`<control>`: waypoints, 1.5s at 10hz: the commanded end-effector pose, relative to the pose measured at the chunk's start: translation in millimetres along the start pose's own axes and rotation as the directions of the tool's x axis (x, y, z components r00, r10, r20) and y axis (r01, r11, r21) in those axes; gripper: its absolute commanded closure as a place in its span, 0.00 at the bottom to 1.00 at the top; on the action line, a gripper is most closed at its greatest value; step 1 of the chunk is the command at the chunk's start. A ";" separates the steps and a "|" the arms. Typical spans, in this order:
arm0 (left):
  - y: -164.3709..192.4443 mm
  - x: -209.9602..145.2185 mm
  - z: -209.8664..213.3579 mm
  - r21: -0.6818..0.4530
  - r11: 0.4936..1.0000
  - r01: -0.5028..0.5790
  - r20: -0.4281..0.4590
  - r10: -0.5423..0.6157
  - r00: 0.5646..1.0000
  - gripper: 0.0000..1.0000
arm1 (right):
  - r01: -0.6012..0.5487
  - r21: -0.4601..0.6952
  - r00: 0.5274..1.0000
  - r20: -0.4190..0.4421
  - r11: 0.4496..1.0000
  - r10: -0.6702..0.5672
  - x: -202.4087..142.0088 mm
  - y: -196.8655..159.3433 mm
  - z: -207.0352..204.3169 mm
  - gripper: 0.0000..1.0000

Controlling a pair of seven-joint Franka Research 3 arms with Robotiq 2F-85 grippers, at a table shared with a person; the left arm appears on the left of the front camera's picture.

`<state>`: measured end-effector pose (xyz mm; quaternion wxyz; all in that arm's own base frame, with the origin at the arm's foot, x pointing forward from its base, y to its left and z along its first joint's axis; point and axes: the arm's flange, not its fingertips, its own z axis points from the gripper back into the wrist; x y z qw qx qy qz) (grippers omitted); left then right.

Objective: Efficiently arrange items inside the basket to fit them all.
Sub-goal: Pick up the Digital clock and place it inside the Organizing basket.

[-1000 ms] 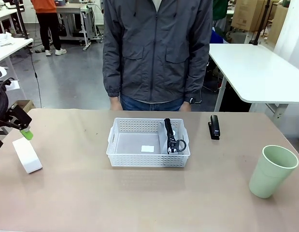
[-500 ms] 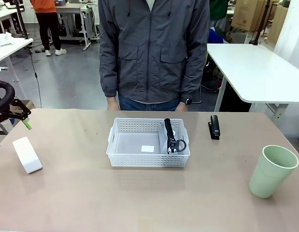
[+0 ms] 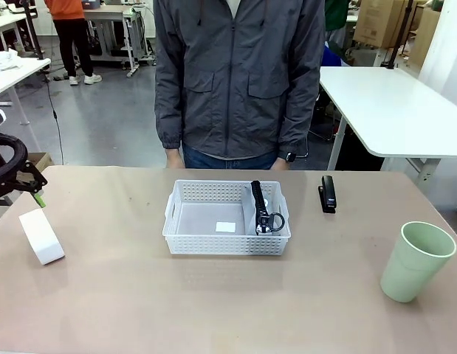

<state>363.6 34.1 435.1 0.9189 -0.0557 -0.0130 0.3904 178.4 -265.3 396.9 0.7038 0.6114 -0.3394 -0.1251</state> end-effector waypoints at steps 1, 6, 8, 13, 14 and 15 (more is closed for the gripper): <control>-2.0 9.9 -14.0 -0.005 1.000 0.000 0.005 0.000 1.000 0.00 | -0.028 0.015 1.000 0.012 0.999 0.028 2.7 0.7 -1.2 0.00; -3.3 38.3 -59.7 0.049 0.999 -0.018 -0.018 0.019 1.000 0.00 | -0.028 0.015 1.000 0.012 0.999 0.028 2.7 0.7 -1.2 0.00; -5.6 43.6 -74.9 -0.020 1.000 0.010 -0.017 -0.010 1.000 0.00 | -0.028 0.015 1.000 0.012 0.999 0.028 2.7 0.7 -1.2 0.00; -11.1 59.8 -103.3 0.005 0.999 0.031 -0.014 -0.031 0.999 0.00 | -0.028 0.015 1.000 0.012 0.999 0.028 2.7 0.7 -1.2 0.00; -11.9 61.3 -104.9 -0.012 1.000 0.028 -0.021 -0.028 0.999 0.00 | -0.028 0.015 1.000 0.012 0.999 0.028 2.7 0.7 -1.2 0.00; -12.3 62.6 -107.3 -0.004 1.000 0.028 -0.025 -0.028 0.999 0.00 | -0.028 0.015 1.000 0.012 0.999 0.028 2.7 0.7 -1.2 0.00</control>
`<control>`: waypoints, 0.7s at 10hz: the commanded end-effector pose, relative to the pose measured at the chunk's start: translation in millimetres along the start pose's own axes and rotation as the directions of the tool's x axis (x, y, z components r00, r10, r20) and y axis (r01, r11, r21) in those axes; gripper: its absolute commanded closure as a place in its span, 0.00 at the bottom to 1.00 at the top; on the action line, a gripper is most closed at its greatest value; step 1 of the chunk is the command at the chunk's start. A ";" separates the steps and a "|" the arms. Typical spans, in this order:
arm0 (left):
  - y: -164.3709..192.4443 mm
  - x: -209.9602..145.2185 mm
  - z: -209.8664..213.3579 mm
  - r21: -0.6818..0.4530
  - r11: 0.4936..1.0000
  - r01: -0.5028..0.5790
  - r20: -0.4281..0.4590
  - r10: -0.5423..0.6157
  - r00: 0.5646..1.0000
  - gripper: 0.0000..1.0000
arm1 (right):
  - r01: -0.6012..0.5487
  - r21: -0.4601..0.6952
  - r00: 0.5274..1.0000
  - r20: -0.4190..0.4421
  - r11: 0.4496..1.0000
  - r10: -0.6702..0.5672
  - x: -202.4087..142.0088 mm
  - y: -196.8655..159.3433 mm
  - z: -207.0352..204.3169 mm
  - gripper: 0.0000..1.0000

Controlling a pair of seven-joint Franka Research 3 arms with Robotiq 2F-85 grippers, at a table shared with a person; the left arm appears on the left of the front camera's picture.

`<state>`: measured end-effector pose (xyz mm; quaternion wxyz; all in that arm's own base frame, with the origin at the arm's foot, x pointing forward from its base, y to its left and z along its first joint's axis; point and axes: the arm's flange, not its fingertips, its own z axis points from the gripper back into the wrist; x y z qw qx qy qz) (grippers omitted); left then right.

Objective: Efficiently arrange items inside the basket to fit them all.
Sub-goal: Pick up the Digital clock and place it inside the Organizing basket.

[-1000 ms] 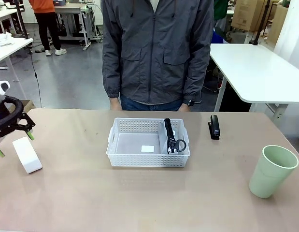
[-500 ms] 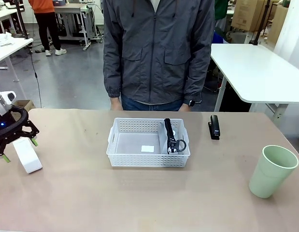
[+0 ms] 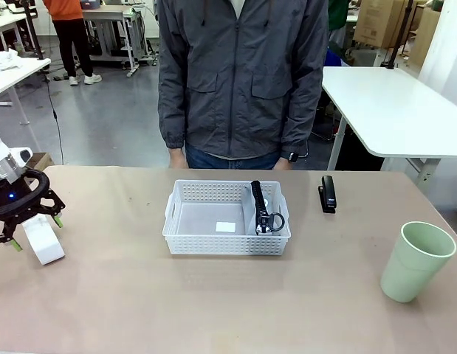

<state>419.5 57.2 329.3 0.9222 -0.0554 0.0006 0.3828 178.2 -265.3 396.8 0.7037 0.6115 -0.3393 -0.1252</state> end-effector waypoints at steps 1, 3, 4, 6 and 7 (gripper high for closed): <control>-0.8 6.9 -2.9 0.001 1.000 0.003 -0.007 -0.003 1.000 0.00 | -0.028 0.015 1.000 0.012 0.999 0.028 2.9 0.7 -1.3 0.00; -2.2 7.9 -2.8 -0.005 1.000 0.005 -0.015 -0.005 1.000 0.00 | -0.028 0.015 1.000 0.012 0.999 0.028 2.9 0.7 -1.3 0.00; -2.5 8.3 -1.5 0.000 1.000 0.015 -0.041 -0.015 0.999 0.00 | -0.028 0.015 1.000 0.012 0.999 0.028 2.9 0.7 -1.3 0.00; -2.1 8.6 0.1 0.002 1.000 0.029 -0.076 -0.029 0.997 0.57 | -0.028 0.015 1.000 0.012 0.999 0.028 2.9 0.7 -1.3 0.00; -1.8 9.1 -0.4 0.005 1.000 0.029 -0.064 -0.029 0.998 0.57 | -0.028 0.015 1.000 0.012 0.999 0.028 2.9 0.7 -1.3 0.00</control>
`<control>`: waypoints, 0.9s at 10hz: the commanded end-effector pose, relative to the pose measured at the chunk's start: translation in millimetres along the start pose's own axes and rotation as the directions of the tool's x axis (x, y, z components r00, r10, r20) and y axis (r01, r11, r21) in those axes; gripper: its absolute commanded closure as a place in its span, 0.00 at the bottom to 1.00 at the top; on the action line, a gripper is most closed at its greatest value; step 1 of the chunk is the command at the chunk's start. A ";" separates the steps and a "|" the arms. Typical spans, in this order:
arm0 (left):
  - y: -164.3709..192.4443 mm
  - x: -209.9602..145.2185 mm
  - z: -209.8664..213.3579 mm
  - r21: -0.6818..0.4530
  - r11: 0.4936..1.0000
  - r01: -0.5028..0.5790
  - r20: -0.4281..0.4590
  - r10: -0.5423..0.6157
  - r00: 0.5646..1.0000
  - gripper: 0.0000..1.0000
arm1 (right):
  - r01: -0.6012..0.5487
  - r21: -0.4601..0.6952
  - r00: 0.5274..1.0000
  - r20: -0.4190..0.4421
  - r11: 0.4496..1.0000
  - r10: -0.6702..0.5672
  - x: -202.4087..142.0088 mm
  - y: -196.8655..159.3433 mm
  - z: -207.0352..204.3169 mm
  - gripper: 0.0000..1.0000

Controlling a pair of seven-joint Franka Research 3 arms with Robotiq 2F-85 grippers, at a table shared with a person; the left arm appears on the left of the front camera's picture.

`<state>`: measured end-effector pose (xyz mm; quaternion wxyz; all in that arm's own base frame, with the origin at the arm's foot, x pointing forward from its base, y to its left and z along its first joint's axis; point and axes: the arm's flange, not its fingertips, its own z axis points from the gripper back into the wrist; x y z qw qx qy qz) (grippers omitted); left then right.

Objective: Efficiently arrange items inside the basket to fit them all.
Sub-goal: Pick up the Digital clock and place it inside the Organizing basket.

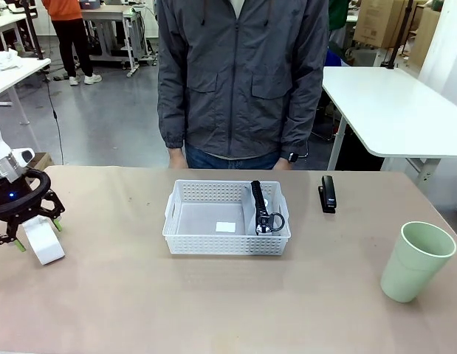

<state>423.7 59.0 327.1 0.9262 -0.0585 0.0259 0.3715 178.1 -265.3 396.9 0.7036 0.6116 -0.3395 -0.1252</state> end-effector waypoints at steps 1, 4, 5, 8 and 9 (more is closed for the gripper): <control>-0.8 4.1 1.9 -0.011 1.000 0.012 -0.014 -0.012 1.000 1.00 | -0.028 0.015 1.000 0.011 0.999 0.028 3.0 0.6 -1.4 0.00; -0.7 4.7 2.7 -0.015 1.000 0.003 -0.001 -0.003 1.000 1.00 | -0.028 0.015 1.000 0.011 0.999 0.028 3.0 0.6 -1.4 0.00; -0.5 3.8 5.1 -0.022 1.000 0.000 0.011 0.001 1.000 1.00 | -0.028 0.015 1.000 0.011 0.999 0.028 3.0 0.6 -1.4 0.00; 9.2 -14.6 43.9 -0.128 0.990 0.066 -0.023 -0.069 0.997 1.00 | -0.028 0.015 1.000 0.011 0.999 0.028 3.0 0.6 -1.4 0.00; 12.6 -26.5 74.0 -0.193 0.973 0.128 -0.072 -0.144 0.987 1.00 | -0.028 0.015 1.000 0.011 0.999 0.028 3.0 0.6 -1.4 0.00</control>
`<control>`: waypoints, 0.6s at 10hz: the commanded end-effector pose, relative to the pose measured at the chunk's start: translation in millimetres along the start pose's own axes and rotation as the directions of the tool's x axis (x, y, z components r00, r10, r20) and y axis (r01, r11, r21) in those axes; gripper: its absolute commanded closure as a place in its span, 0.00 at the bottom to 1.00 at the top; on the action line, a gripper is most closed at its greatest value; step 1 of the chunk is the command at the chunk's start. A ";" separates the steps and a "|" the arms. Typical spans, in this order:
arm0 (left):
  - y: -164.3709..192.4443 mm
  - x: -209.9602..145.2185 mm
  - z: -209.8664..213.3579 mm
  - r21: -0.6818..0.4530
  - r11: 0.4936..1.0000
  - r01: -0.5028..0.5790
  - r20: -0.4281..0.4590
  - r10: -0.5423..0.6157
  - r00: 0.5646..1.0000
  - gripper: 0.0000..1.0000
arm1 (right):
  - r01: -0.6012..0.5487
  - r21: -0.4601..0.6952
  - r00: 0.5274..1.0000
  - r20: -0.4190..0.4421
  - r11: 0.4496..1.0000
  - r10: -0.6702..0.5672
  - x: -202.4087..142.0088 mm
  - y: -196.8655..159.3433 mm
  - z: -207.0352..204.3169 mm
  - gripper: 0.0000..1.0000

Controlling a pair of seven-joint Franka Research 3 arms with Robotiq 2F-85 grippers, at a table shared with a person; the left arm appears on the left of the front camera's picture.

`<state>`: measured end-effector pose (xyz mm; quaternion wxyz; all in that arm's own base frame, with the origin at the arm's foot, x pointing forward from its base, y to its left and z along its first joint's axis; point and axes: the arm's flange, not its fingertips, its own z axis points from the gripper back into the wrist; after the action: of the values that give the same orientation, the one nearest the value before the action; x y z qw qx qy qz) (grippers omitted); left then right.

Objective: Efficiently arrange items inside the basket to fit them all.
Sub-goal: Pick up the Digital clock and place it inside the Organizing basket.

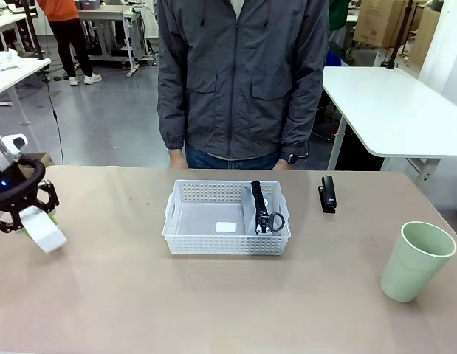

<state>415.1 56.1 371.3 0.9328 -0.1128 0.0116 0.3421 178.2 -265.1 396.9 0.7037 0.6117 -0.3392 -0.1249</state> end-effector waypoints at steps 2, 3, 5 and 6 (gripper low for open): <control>9.0 -48.3 88.8 -0.234 0.905 0.356 -0.054 -0.377 0.924 1.00 | -0.028 0.015 1.000 0.012 0.999 0.028 3.0 0.6 -1.3 0.00; 5.9 -66.8 107.0 -0.195 0.770 0.608 0.022 -0.616 0.787 1.00 | -0.028 0.015 1.000 0.012 0.999 0.028 3.0 0.6 -1.3 0.00; -5.1 -96.1 127.7 -0.145 0.504 0.851 0.157 -0.838 0.523 1.00 | -0.028 0.015 1.000 0.012 0.999 0.028 3.0 0.6 -1.3 0.00; -8.5 -105.4 131.0 -0.143 0.405 0.903 0.218 -0.877 0.428 1.00 | -0.028 0.015 1.000 0.012 0.999 0.028 3.0 0.6 -1.3 0.00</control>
<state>330.5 7.5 520.9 0.9786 -0.1636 -0.0835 -0.0933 178.1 -265.2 397.0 0.7035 0.6118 -0.3392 -0.1249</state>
